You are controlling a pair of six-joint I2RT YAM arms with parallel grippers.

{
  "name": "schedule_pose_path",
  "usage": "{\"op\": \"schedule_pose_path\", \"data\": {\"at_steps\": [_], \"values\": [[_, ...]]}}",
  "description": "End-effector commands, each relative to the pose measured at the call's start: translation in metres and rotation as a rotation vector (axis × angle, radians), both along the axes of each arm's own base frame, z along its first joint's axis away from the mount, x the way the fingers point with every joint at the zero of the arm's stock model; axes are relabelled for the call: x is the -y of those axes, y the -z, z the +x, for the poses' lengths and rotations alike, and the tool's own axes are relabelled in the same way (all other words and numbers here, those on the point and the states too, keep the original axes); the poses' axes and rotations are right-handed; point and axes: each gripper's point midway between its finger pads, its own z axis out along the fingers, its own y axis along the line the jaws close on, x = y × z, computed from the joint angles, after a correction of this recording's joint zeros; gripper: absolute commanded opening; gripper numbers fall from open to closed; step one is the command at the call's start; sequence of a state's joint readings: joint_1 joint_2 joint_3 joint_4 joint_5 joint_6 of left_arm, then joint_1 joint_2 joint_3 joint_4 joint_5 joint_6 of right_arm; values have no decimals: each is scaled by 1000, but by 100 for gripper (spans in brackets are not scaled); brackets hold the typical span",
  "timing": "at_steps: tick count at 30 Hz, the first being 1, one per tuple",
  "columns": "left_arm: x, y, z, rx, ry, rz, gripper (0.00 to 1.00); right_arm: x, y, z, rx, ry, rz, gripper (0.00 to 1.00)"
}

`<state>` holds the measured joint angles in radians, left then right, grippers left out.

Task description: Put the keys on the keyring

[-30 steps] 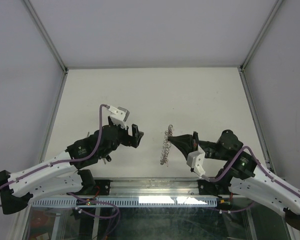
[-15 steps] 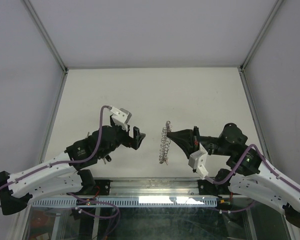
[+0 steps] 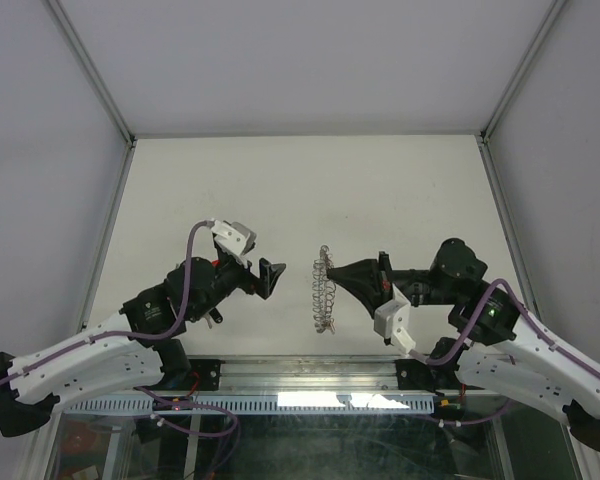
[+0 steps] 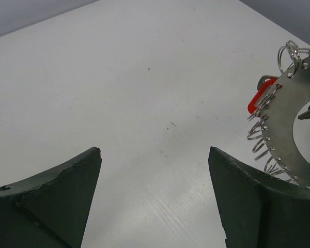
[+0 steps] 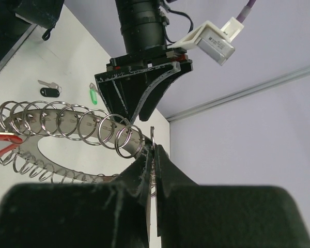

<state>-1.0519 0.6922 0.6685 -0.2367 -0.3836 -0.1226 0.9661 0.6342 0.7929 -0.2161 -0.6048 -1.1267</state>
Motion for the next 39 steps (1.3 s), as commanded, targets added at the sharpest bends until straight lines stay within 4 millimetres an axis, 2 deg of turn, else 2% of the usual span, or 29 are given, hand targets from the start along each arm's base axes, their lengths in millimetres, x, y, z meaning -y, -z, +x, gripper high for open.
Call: {"op": "schedule_pose_path", "data": {"at_steps": [1,11,20,25,30,33,39], "values": [[-4,-17,4,111,4,-6,83,0,-41,-12,69,-55,146,0],[-7,-18,5,199,15,-11,83,-10,-22,-15,-89,-92,235,0],[8,-56,1,291,94,-34,86,-14,2,-8,-173,-58,160,0],[31,-57,-14,374,271,17,88,-13,15,-3,-124,-36,88,0],[46,-60,-35,409,404,-47,88,-6,21,0,-146,10,20,0],[48,-55,-48,475,486,-30,91,-3,29,2,-233,39,-20,0],[40,-53,-57,512,508,-42,91,-2,45,6,-450,118,-89,0]]}}
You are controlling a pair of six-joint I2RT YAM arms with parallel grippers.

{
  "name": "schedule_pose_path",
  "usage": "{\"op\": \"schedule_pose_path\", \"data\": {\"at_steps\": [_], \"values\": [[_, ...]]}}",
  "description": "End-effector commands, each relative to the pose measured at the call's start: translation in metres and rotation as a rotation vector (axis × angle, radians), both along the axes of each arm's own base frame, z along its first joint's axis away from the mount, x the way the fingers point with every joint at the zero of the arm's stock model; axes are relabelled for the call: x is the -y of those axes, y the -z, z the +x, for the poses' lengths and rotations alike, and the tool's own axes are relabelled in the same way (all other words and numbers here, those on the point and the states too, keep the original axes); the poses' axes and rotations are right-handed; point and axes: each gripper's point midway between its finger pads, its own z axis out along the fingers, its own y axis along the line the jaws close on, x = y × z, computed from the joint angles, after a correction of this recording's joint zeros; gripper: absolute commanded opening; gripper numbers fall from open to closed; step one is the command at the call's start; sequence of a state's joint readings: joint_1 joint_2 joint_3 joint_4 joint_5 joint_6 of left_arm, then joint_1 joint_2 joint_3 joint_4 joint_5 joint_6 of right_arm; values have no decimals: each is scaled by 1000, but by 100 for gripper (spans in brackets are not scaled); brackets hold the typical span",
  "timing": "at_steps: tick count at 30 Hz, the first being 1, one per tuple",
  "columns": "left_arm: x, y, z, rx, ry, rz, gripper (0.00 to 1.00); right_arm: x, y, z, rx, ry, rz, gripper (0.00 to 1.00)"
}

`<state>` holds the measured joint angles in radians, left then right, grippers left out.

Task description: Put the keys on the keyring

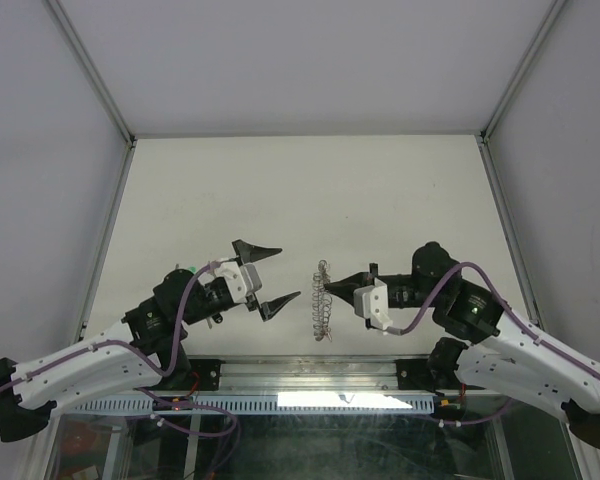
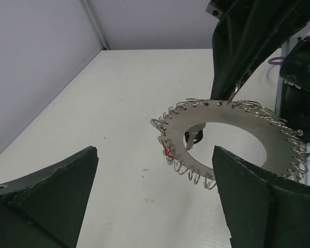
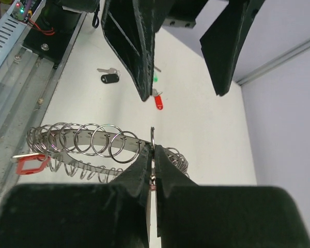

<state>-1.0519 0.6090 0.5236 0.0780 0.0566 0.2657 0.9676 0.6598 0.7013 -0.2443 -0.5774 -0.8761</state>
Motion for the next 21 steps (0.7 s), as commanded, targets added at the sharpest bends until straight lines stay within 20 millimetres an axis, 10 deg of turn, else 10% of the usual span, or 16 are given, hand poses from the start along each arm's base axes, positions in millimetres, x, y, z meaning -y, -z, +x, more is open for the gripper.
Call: {"op": "schedule_pose_path", "data": {"at_steps": [1,10,21], "values": [[0,-20,-11,61,59,-45,91,0,-17,6,-158,91,7,0],[-33,19,45,-462,-431,-123,92,-3,-25,22,-484,285,53,0],[-107,91,42,-941,-1029,-132,87,1,12,33,-740,495,-147,0]]}}
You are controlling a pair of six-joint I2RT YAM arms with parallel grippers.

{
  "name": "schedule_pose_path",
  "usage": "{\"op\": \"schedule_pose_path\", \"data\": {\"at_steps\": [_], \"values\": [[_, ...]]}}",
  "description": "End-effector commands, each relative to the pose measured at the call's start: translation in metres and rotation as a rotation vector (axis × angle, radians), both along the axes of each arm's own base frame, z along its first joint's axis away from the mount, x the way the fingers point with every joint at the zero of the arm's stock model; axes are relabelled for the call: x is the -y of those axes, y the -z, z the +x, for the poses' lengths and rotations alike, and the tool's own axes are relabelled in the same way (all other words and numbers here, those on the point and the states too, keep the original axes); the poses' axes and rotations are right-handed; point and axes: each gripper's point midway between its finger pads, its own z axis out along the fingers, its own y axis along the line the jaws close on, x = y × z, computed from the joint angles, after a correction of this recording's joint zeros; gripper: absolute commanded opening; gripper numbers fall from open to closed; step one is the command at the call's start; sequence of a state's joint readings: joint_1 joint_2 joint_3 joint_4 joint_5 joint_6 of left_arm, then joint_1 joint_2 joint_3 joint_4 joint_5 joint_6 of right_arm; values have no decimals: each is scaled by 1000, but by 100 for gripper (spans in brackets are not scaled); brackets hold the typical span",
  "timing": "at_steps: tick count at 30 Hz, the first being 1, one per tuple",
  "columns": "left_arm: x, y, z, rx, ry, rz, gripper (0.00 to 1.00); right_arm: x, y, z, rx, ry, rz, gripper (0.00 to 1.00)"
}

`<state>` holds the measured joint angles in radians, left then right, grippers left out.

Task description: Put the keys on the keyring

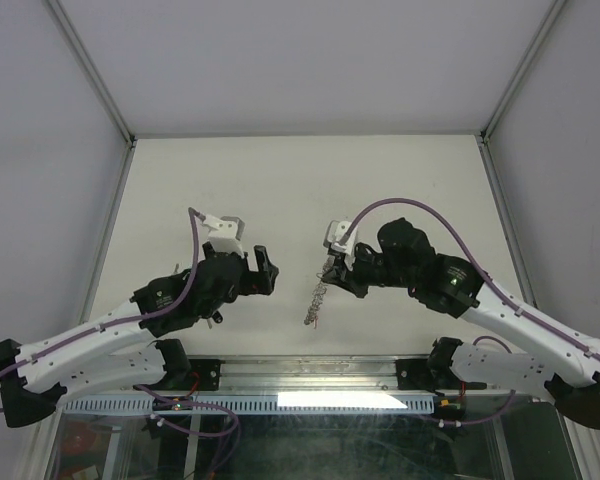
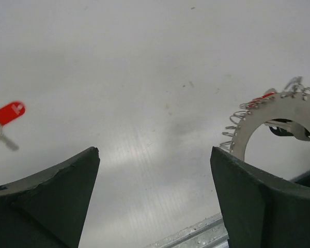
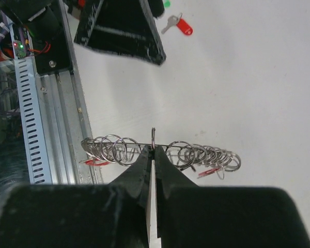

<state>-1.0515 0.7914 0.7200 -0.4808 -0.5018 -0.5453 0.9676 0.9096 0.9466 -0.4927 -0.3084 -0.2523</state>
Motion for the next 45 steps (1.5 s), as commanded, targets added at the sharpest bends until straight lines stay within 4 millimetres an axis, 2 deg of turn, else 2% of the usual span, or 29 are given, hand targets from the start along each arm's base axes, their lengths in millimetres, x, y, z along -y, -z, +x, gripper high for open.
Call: {"op": "schedule_pose_path", "data": {"at_steps": [1,4,8,12,17,20,24,26,33,36,39,45], "values": [[-64,19,-8,-216,-412,-5,87,5,-8,0,-71,74,6,0],[-88,40,-22,-306,-536,23,85,6,-9,-5,-75,61,29,0],[-90,60,-26,-363,-622,-33,84,3,-11,-10,-81,37,62,0],[-106,84,-28,-366,-714,-6,82,2,-8,-8,-79,35,45,0],[-125,115,-20,-401,-750,95,79,-1,-5,-8,-79,19,37,0],[-132,132,-8,-454,-749,78,79,-2,-6,-8,-80,16,39,0],[-149,138,-1,-454,-825,138,69,-2,-6,-10,-84,7,40,0],[-149,143,2,-469,-817,189,62,-2,-5,-11,-85,5,39,0],[-148,160,0,-528,-787,316,62,4,-3,-10,-67,22,40,0],[-148,162,-3,-539,-793,307,61,5,-3,-10,-63,24,42,0],[-149,165,-6,-547,-796,303,52,5,-2,-9,-59,25,43,0],[-147,168,-9,-564,-783,292,52,3,0,-10,-63,18,41,0]]}}
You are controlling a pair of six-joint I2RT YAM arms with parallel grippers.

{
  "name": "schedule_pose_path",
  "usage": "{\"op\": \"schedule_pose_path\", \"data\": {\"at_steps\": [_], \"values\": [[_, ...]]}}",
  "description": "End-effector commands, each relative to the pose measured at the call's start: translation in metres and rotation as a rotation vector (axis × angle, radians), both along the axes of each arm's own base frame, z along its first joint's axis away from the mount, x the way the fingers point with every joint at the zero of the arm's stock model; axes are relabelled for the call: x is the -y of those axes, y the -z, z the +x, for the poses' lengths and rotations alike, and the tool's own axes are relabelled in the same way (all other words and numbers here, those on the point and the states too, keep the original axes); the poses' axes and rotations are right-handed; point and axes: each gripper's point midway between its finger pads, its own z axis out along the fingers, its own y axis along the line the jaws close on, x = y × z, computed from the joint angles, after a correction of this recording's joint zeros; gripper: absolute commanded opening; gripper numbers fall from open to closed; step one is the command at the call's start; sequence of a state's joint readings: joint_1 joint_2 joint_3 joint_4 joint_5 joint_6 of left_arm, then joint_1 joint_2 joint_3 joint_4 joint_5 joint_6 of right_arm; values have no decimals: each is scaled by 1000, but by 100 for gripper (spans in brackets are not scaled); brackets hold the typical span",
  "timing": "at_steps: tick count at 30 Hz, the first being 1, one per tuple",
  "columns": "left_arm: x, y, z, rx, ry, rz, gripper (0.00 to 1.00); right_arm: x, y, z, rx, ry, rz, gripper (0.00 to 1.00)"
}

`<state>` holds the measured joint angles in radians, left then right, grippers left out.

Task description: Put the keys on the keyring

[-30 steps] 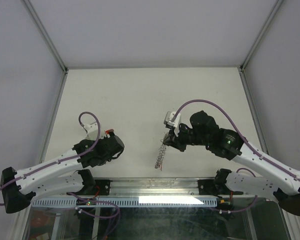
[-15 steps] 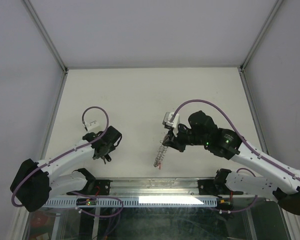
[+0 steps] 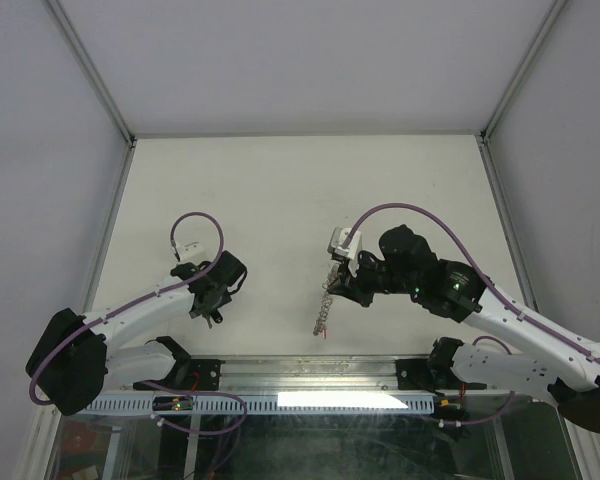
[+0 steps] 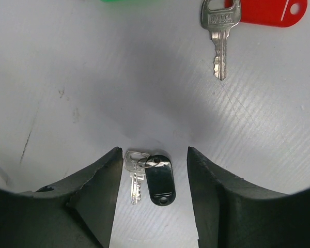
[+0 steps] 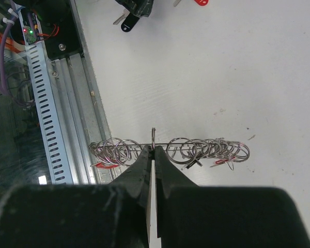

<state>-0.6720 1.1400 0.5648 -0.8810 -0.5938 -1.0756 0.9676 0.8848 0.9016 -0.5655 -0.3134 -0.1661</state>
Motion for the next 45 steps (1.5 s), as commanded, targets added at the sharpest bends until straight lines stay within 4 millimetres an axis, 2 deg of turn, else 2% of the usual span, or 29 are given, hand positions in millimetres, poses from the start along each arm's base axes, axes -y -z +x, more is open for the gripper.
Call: {"op": "schedule_pose_path", "data": {"at_steps": [1,8,13,20,26,40,45], "values": [[7,-3,5,25,0,-49,52,-11,-26,5,67,-14,96,0],[7,4,-2,-16,-18,-47,53,-10,-27,4,68,-11,100,0],[5,4,-2,-11,-32,-44,43,-9,-27,4,69,-8,97,0],[5,5,-2,-21,-33,-35,38,-9,-26,4,68,-10,97,0],[5,4,-1,-18,-32,-38,29,-8,-26,4,70,-8,99,0],[6,-5,1,13,-34,-53,15,-7,-27,4,75,-2,106,0],[13,-14,9,29,-6,-67,14,-6,-30,7,87,13,109,0]]}}
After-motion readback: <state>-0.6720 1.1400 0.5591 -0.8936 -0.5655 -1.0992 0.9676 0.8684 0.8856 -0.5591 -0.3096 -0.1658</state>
